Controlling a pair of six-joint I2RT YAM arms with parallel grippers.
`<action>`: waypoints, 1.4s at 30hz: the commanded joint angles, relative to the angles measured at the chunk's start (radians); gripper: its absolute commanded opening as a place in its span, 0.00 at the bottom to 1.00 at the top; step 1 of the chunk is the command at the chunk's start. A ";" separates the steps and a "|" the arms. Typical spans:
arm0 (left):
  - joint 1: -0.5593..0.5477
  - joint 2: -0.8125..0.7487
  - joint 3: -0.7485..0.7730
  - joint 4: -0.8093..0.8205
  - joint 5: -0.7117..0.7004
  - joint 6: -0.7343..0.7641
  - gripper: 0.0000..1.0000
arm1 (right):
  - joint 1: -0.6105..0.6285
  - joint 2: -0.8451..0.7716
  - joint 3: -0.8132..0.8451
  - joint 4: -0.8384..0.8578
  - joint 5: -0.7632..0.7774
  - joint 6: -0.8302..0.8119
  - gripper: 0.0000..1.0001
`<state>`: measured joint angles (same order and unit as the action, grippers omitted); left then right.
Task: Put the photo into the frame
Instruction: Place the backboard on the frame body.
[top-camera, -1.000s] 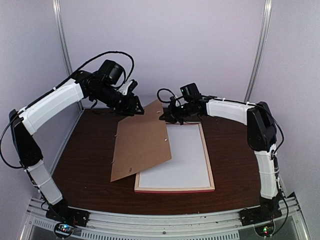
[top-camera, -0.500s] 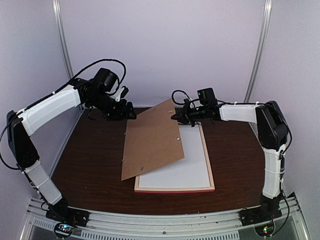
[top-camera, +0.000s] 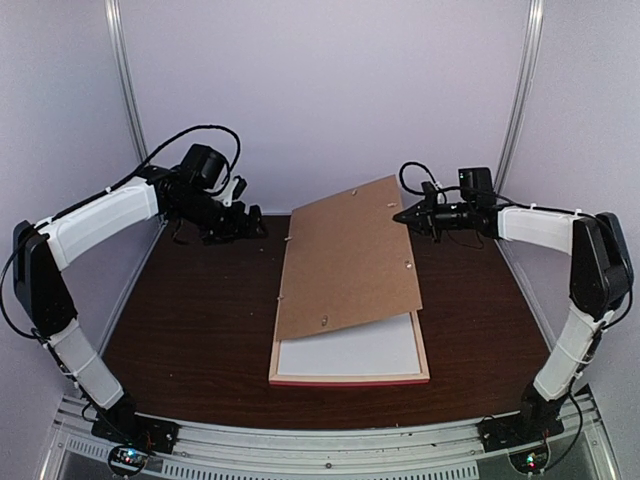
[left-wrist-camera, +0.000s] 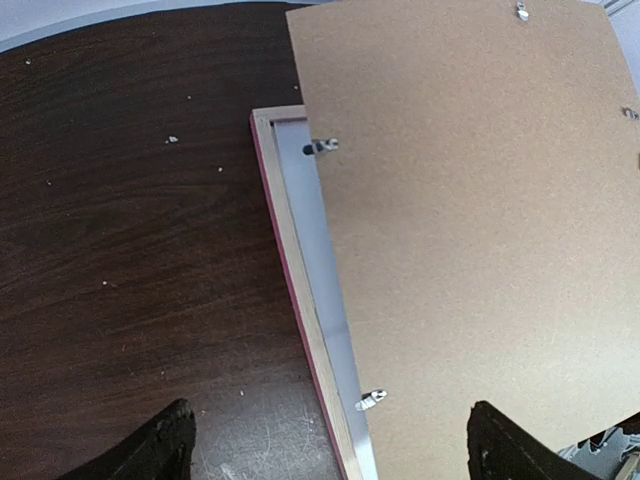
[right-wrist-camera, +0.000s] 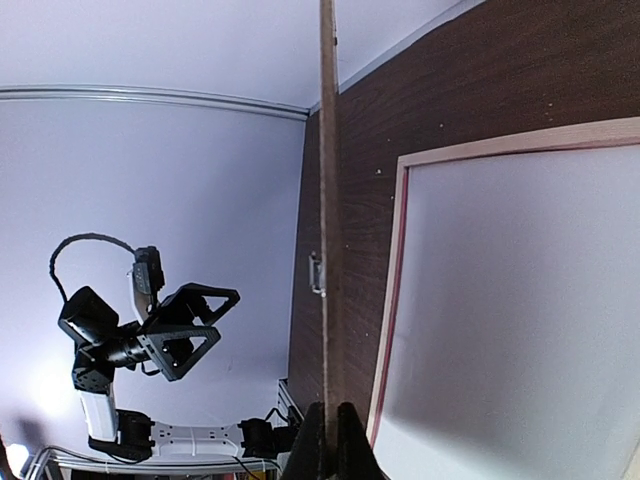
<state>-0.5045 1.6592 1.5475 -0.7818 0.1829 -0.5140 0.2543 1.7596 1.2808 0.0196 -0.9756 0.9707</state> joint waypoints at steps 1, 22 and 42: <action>0.015 0.014 -0.014 0.081 0.045 0.005 0.96 | -0.045 -0.088 -0.055 -0.078 -0.090 -0.099 0.00; 0.020 0.106 0.019 0.096 0.092 -0.001 0.97 | -0.057 -0.017 -0.197 0.157 -0.130 0.024 0.00; 0.023 0.116 0.010 0.088 0.085 -0.001 0.98 | -0.038 0.016 -0.255 0.262 -0.139 0.084 0.00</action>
<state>-0.4915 1.7618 1.5429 -0.7258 0.2619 -0.5148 0.2043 1.7817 1.0328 0.2073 -1.0622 1.0290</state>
